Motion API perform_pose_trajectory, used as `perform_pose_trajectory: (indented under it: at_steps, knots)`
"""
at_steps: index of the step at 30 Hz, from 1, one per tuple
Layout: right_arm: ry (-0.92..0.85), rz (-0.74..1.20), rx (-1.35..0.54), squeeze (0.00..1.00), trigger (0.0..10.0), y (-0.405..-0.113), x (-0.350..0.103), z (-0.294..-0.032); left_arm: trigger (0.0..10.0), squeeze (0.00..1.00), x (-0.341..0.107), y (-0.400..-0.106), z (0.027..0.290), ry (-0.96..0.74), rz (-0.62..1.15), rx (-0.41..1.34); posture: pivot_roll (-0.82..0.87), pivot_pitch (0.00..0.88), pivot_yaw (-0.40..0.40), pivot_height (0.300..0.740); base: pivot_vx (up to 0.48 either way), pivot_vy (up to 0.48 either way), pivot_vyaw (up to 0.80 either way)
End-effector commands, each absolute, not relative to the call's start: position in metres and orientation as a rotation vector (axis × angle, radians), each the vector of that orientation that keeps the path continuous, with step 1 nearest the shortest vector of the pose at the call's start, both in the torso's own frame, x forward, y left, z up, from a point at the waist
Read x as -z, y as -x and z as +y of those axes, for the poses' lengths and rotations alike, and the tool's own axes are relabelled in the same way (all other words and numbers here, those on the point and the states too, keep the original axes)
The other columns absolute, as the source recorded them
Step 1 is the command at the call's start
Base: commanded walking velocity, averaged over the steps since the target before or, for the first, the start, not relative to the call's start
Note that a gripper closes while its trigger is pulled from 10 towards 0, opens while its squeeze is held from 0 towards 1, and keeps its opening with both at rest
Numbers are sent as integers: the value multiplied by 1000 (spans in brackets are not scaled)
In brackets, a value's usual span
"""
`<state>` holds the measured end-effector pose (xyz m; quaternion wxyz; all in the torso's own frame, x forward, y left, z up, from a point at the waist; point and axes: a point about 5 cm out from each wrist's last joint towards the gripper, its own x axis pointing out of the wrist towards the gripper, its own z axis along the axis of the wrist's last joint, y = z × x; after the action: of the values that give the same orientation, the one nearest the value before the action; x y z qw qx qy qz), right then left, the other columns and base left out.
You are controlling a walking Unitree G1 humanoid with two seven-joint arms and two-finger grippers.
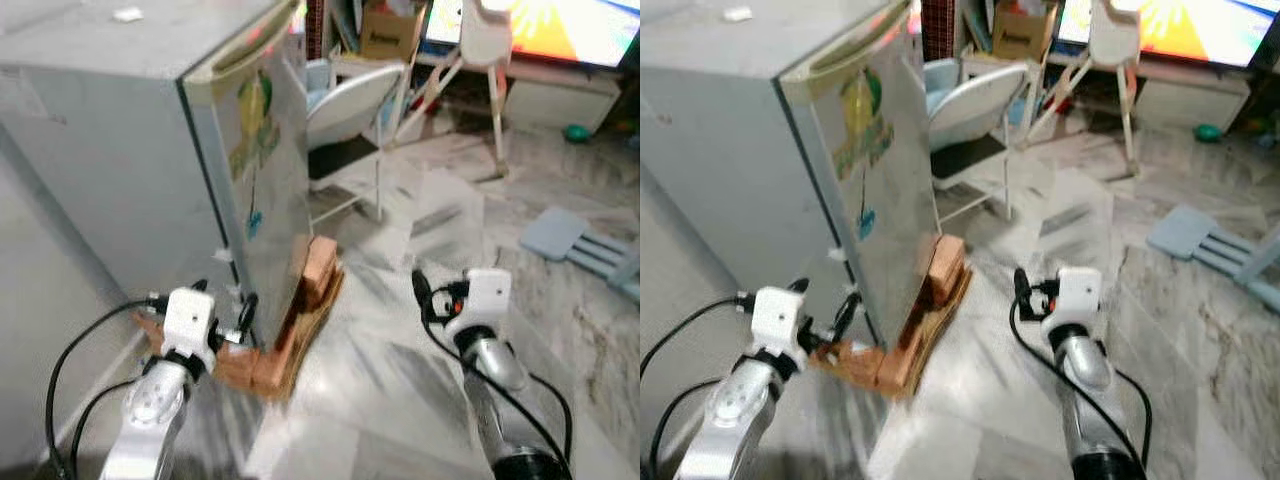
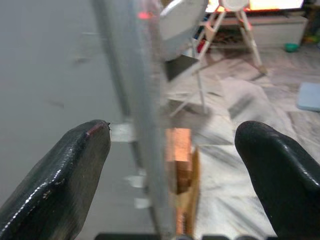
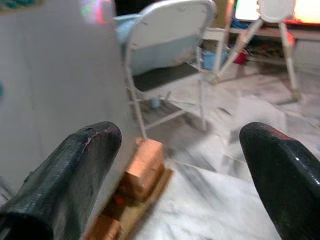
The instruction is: Restocking fridge
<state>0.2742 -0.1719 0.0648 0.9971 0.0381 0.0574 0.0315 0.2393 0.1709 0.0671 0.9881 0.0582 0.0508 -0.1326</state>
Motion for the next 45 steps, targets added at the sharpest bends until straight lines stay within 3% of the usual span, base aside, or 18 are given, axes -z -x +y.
perform_pose_trajectory:
  at_steps: [1,13,24,32,45]
  knots:
    - [-77,101,-88,0,10000,-276,-69,-163,10000,0,-69,-240,177,-132,102,250,69,13,-25,740,0,0,-625]
    - [-81,107,-92,0,10000,-276,-68,-161,10000,0,-66,-239,177,-147,122,270,73,21,-24,740,0,0,-763]
    - [-82,111,-93,0,10000,-275,-68,-160,10000,0,-66,-251,201,-143,153,198,68,21,-26,740,0,0,-556]
    - [-76,111,-95,0,10000,-274,-68,-161,10000,0,-76,-256,213,-108,109,162,68,20,-29,740,223,0,0]
    - [-70,115,-100,0,10000,-273,-67,-162,10000,0,-75,-250,211,-105,100,154,67,25,-32,740,176,0,0]
